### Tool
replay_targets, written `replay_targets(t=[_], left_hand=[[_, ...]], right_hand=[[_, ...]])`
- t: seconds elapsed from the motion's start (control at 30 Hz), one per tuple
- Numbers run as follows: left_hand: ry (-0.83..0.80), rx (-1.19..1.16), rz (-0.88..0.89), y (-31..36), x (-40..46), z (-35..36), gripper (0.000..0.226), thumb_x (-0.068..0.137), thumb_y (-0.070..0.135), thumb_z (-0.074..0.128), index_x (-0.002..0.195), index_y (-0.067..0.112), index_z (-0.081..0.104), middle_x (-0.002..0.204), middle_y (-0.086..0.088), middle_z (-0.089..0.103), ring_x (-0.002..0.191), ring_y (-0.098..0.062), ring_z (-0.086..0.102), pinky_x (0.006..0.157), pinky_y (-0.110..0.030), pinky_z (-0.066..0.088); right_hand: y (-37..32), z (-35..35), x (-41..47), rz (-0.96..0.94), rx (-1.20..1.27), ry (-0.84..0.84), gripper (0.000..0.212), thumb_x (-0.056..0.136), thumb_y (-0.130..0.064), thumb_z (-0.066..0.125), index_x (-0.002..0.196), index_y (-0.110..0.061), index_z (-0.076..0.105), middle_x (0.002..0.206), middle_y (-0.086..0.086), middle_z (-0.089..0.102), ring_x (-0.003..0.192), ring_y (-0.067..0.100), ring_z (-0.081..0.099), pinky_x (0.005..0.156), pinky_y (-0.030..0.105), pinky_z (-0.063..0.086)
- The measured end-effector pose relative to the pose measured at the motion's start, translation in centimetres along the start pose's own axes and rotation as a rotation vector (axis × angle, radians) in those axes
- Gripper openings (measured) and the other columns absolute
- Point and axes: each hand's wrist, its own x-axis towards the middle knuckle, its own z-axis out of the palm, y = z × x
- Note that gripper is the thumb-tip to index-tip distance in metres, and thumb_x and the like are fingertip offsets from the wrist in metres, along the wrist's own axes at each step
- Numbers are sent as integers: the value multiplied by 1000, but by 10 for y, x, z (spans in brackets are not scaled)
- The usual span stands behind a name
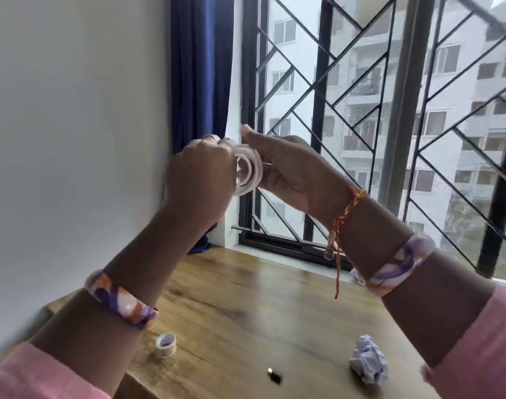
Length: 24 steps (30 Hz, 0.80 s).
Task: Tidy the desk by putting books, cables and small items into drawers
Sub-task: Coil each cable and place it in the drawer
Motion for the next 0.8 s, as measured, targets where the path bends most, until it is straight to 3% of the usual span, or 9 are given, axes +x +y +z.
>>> replay_targets(t=[0.07,0.2,0.27,0.4,0.47,0.53,0.67,0.8], left_hand=[[-62,-1,-22,5,-1,-5,18,93,13,47,101,2,59,95,-16,63,87,-34,60,61,-35,35],[-119,-132,-34,19,-4,-14,13,92,17,46,82,10,48,79,-7,46,70,-25,43,59,-33,30],[-219,-227,-93,27,-8,-17,19,92,19,44,75,12,43,75,-8,48,67,-26,44,57,-32,31],[-210,-273,-189,44,-22,-25,21,94,23,42,85,6,51,84,-15,57,78,-35,56,59,-32,34],[-202,-297,-213,47,-29,-23,22,94,24,42,88,5,52,88,-16,61,82,-38,58,60,-32,36],[-246,-400,-267,47,-35,-18,22,93,24,44,84,5,52,83,-14,61,77,-35,58,58,-32,36],[-473,-770,-523,38,-41,-10,38,88,35,58,85,-3,62,76,-12,61,67,-21,54,58,-30,39],[-720,-1023,-671,23,-48,2,42,84,38,64,89,-4,65,82,-16,62,75,-25,53,70,-36,40]], right_hand=[[-2,-2,-21,-80,-196,-53,15,83,-3,64,94,6,60,78,10,60,69,16,59,72,30,53],[-2,-8,-46,-180,-568,114,7,78,7,63,71,4,63,84,30,65,71,25,59,77,49,54],[-1,-9,-49,-224,-699,225,11,77,0,63,68,5,64,82,32,65,67,32,64,68,53,56],[13,-11,-55,-283,-924,387,29,79,-13,57,58,6,59,57,21,56,59,35,59,52,39,51],[19,-12,-58,-195,-825,359,29,80,-11,53,61,10,59,63,25,60,63,37,62,56,46,55],[22,-14,-61,-52,-640,278,25,82,-7,52,70,12,62,68,26,61,64,36,63,60,45,55],[25,-19,-70,131,-419,191,12,82,-3,58,84,7,64,70,16,59,64,22,58,61,33,49],[38,-30,-77,293,-240,111,6,83,-4,59,83,-3,65,72,8,64,64,16,64,69,35,53]])
